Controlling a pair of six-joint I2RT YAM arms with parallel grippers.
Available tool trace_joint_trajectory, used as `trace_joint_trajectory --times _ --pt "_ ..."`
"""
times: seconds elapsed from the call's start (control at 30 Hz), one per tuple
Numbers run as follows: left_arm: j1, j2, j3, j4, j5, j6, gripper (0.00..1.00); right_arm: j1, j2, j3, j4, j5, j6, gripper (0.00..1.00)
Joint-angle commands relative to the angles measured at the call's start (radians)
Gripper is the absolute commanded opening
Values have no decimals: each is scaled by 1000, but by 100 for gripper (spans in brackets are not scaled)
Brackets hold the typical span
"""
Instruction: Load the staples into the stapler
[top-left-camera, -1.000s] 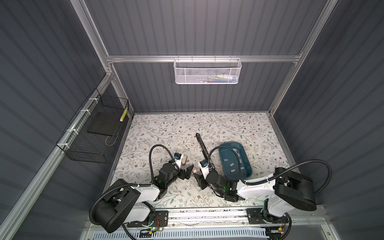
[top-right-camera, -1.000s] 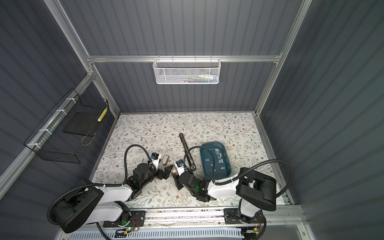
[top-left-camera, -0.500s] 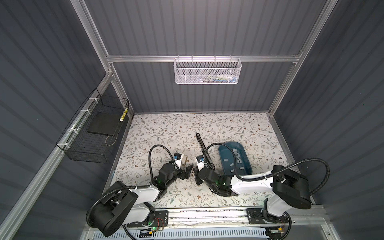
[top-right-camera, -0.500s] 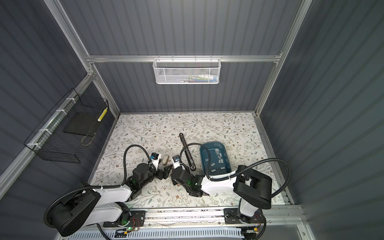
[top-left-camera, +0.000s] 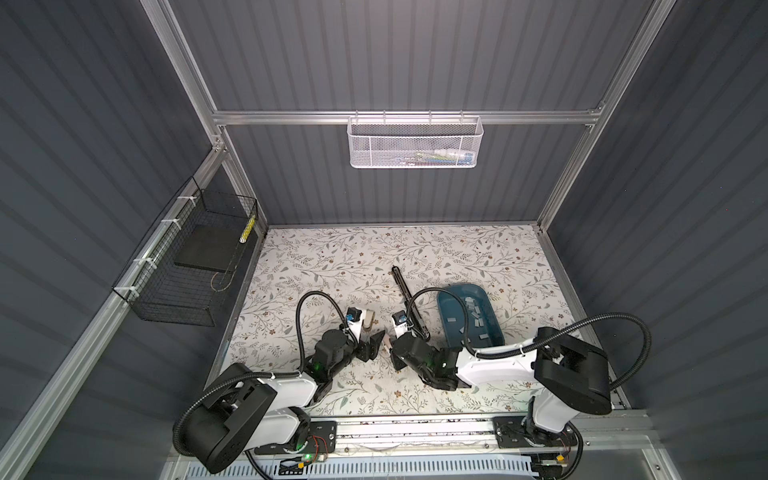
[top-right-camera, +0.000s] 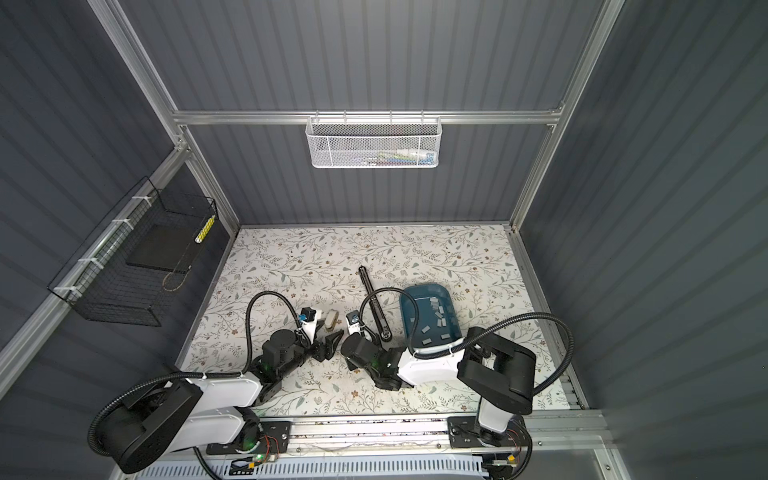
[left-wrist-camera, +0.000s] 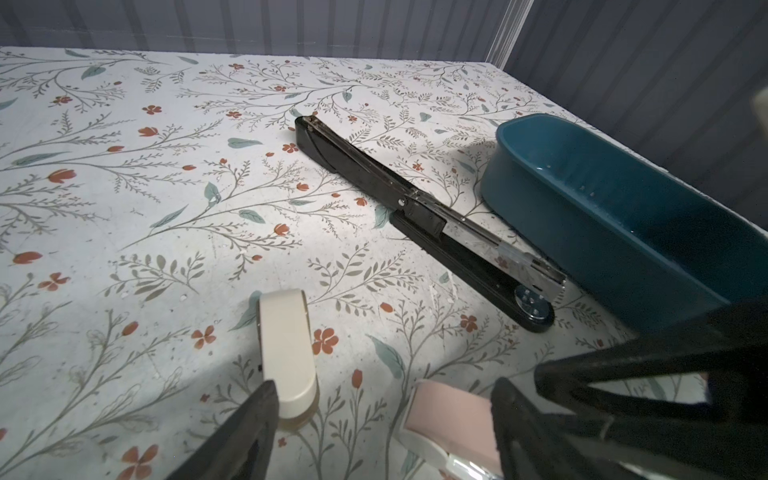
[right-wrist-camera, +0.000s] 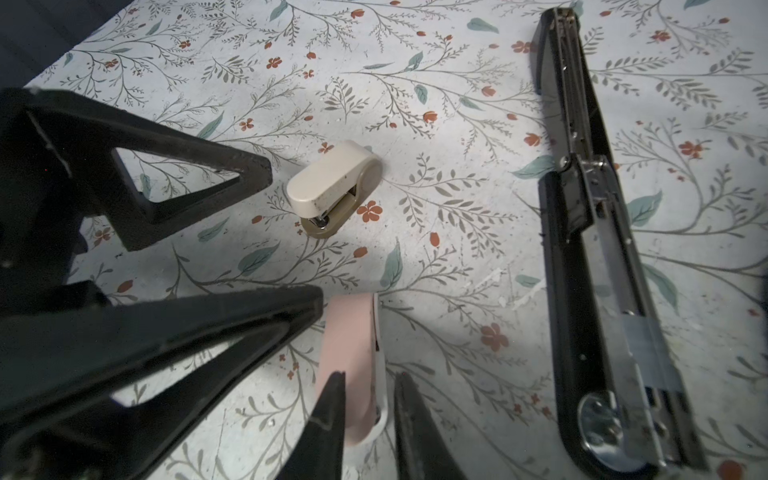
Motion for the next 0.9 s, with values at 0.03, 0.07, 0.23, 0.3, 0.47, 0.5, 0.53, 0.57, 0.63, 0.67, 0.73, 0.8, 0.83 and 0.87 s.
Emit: trace_joint_trajectory --times 0.03,0.07,0.23,0.3,0.47,0.5,0.53,0.57,0.63,0.67,0.73,0.8,0.83,0.87 --pt "-4 17 -47 113 21 24 78 -1 6 -27 9 2 10 24" --pt "-5 28 -54 139 21 26 78 -2 3 -34 16 4 10 25" --pt "-4 118 -60 240 48 23 74 -1 7 -49 32 -1 9 25" --pt "-5 165 -63 294 61 24 72 -1 11 -50 31 -1 13 25" --pt "-4 300 -85 483 70 26 71 -1 19 -65 49 -9 15 26" --pt "-5 325 -84 508 76 25 71 -1 19 -67 53 -10 14 26" --pt "-5 355 -79 536 80 23 71 0 23 -66 55 -12 11 27" --pt "-4 384 -78 566 83 22 71 -1 27 -65 57 -18 10 27" --pt "-5 426 -78 612 85 17 71 -1 34 -63 61 -25 11 27" --pt "-5 433 -71 608 81 19 71 0 38 -63 64 -29 12 27" --pt "-4 435 -72 613 77 20 71 -1 47 -59 62 -37 15 27" --pt "-5 426 -78 612 75 22 71 -1 53 -57 63 -41 15 27" --pt "-5 422 -80 611 75 24 71 -1 56 -57 65 -42 16 27" --pt "-4 421 -81 611 75 24 71 -1 58 -57 65 -38 16 27"
